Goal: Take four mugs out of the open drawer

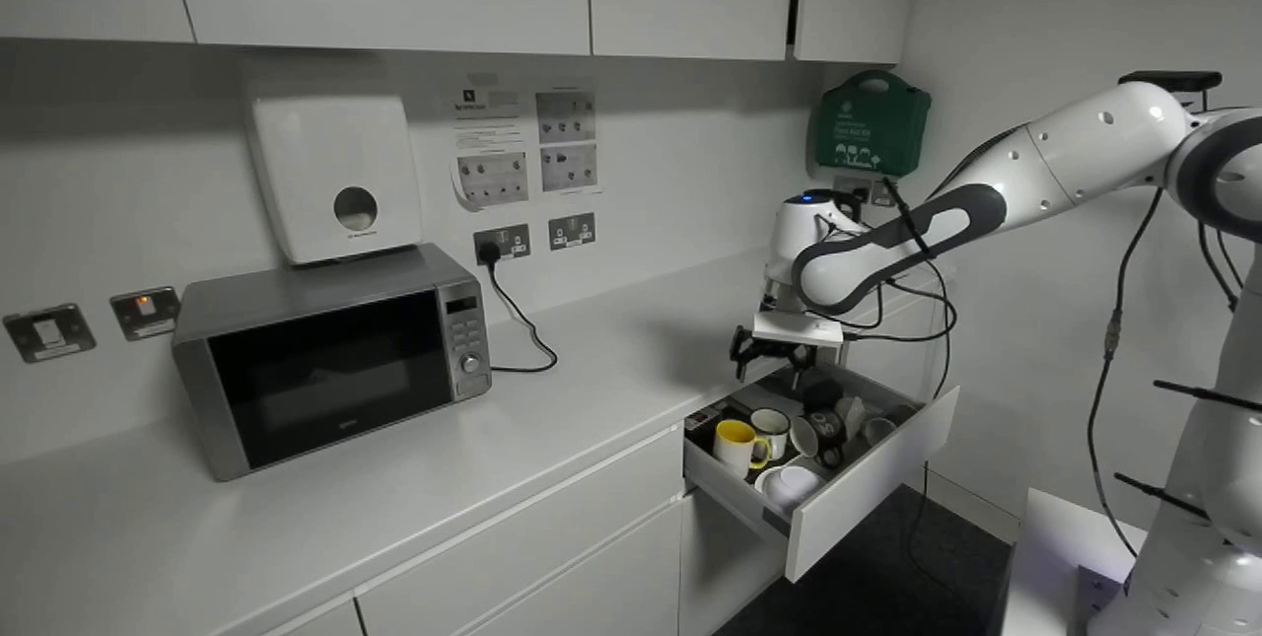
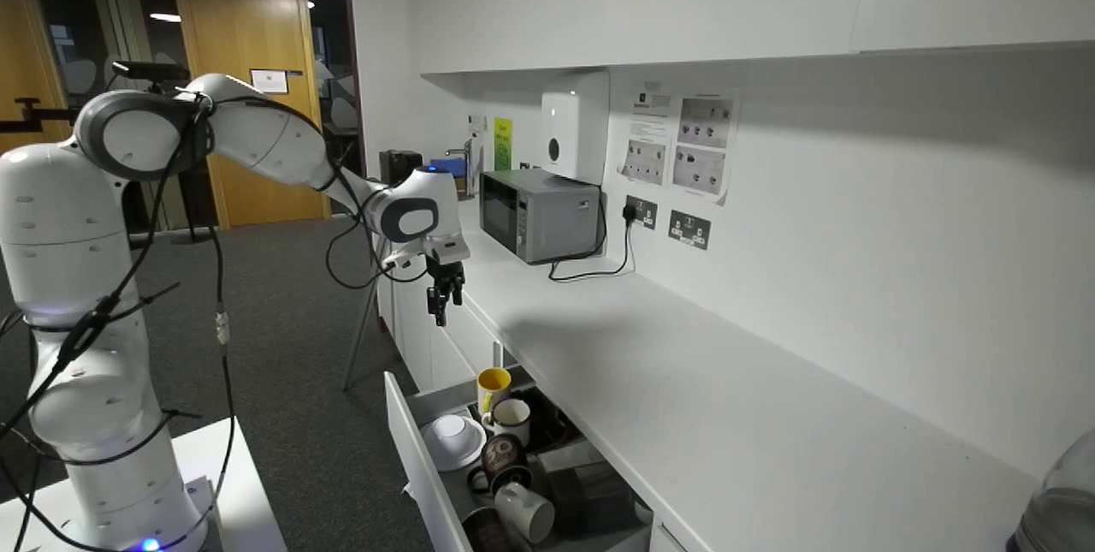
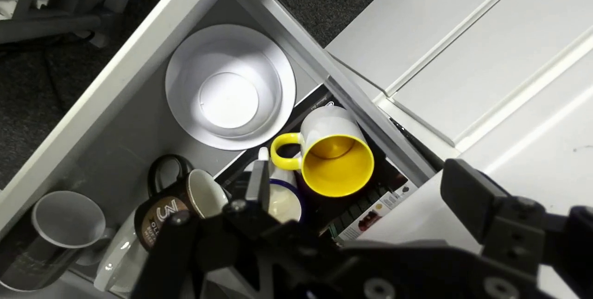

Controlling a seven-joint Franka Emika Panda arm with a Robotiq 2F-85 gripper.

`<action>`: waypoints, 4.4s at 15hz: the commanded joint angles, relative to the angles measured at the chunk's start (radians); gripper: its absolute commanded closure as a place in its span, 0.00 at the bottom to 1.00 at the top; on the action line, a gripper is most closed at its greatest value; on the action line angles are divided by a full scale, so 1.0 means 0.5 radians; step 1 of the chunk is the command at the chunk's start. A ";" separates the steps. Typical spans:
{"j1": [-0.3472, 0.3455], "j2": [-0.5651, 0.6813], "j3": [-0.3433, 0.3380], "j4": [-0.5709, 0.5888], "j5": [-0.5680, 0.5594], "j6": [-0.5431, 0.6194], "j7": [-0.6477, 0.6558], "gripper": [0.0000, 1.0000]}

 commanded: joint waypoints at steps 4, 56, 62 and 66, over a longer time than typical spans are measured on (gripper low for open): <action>0.072 0.252 -0.105 0.188 -0.046 0.088 -0.065 0.00; 0.106 1.087 -0.299 0.651 0.264 0.099 -0.129 0.69; 0.103 1.087 -0.307 0.681 0.258 0.086 -0.135 1.00; 0.108 1.062 -0.321 0.677 0.243 0.078 -0.135 0.98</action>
